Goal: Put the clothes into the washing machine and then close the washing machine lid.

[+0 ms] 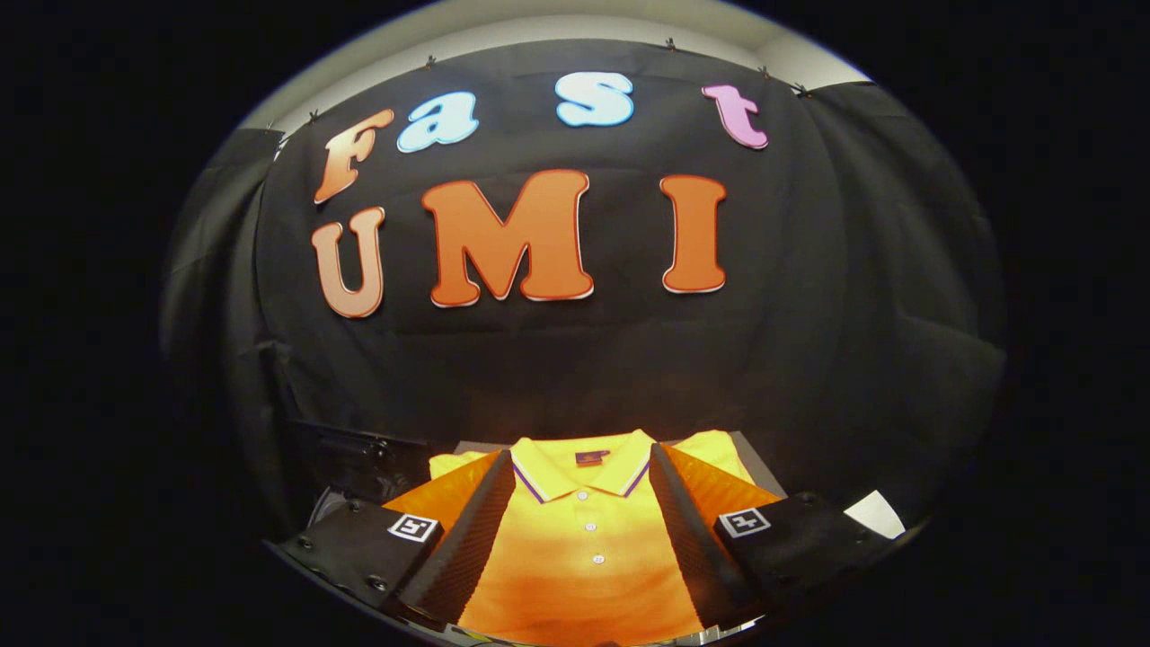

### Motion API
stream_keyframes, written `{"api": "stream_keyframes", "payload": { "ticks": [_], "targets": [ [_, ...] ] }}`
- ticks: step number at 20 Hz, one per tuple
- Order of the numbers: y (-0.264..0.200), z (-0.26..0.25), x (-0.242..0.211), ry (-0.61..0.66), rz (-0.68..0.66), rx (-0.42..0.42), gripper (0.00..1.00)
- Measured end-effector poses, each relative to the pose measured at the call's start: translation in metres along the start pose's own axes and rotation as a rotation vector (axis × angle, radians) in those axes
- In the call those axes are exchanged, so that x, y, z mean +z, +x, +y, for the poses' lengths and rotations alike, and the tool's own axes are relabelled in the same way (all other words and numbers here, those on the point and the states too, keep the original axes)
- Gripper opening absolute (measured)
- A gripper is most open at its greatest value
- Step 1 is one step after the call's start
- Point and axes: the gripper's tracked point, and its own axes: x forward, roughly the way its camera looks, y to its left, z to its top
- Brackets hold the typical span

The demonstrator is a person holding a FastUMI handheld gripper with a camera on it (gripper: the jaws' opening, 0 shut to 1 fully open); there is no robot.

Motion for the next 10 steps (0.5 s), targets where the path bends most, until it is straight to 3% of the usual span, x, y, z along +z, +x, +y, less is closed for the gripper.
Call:
{"api": "stream_keyframes", "payload": {
  "ticks": [10],
  "targets": [
    [-0.023,-0.002,-0.043,0.011,0.270,-0.014,0.98]
  ]
}}
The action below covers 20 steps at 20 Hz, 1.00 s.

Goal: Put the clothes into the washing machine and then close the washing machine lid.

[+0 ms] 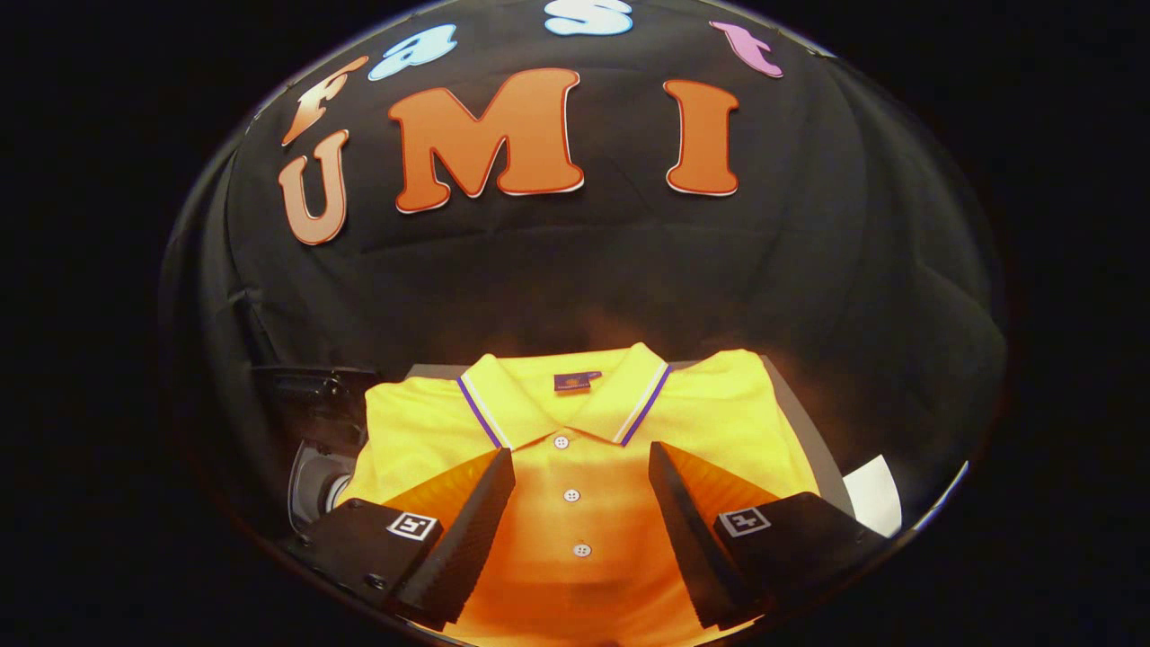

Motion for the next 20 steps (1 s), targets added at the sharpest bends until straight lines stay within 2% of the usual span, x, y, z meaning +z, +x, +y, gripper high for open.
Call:
{"api": "stream_keyframes", "payload": {
  "ticks": [11,15,19,20],
  "targets": [
    [-0.025,-0.007,-0.025,-0.017,0.209,-0.031,0.99],
    [-0.030,-0.006,-0.029,-0.048,0.261,-0.013,0.92],
    [-0.028,-0.005,-0.028,-0.049,0.254,-0.006,0.45],
    [-0.027,-0.006,-0.029,-0.043,0.258,-0.013,0.38]
  ]
}}
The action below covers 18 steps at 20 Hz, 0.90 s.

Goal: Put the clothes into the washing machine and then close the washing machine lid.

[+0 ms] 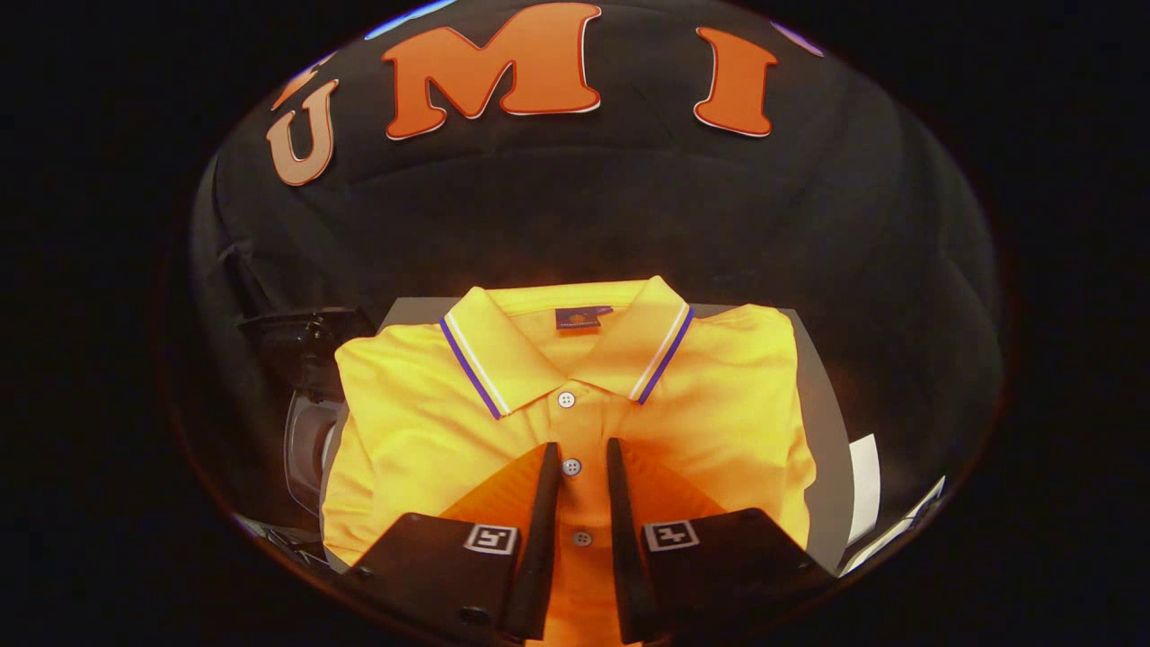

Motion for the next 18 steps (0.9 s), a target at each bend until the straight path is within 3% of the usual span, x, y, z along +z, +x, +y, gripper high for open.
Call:
{"api": "stream_keyframes", "payload": {
  "ticks": [1,3,5,8,9,18],
  "targets": [
    [-0.001,0.000,-0.001,0.001,0.010,-0.010,0.31],
    [-0.002,0.004,0.001,-0.015,0.044,-0.028,0.31],
    [0.000,0.003,0.001,-0.052,0.071,-0.051,0.17],
    [0.000,0.005,0.003,-0.045,0.068,-0.050,0.17],
    [-0.001,0.004,0.002,-0.027,0.051,-0.041,0.09],
    [-0.032,0.011,0.025,0.062,-0.147,-0.003,0.09]
  ]
}}
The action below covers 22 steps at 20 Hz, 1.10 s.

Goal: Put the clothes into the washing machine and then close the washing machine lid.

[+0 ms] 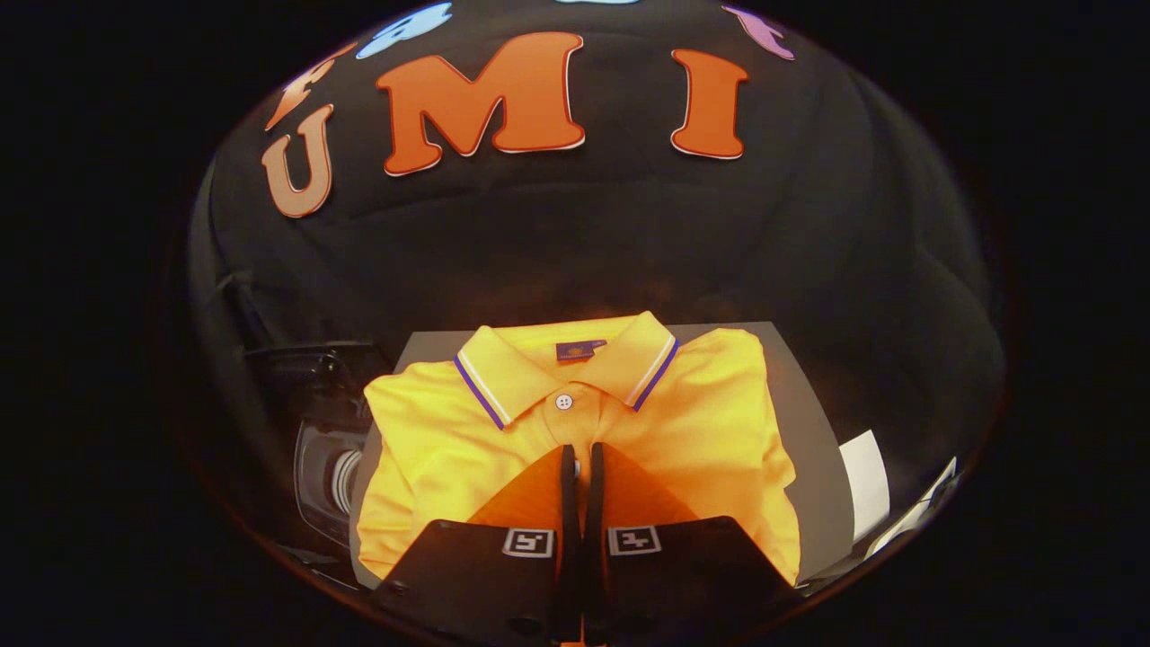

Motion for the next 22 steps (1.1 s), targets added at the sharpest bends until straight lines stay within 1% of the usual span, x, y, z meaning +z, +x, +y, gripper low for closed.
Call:
{"api": "stream_keyframes", "payload": {
  "ticks": [2,8,12,16,21,22],
  "targets": [
    [-0.013,0.008,0.003,0.028,-0.015,0.019,0.09],
    [-0.056,0.033,0.011,0.055,-0.078,0.062,0.09],
    [-0.090,0.062,0.025,0.060,-0.143,0.124,0.08],
    [-0.115,0.104,0.039,0.064,-0.197,0.203,0.08],
    [-0.131,0.159,0.040,0.051,-0.199,0.298,0.09],
    [-0.133,0.174,0.040,0.051,-0.200,0.329,0.09]
  ]
}}
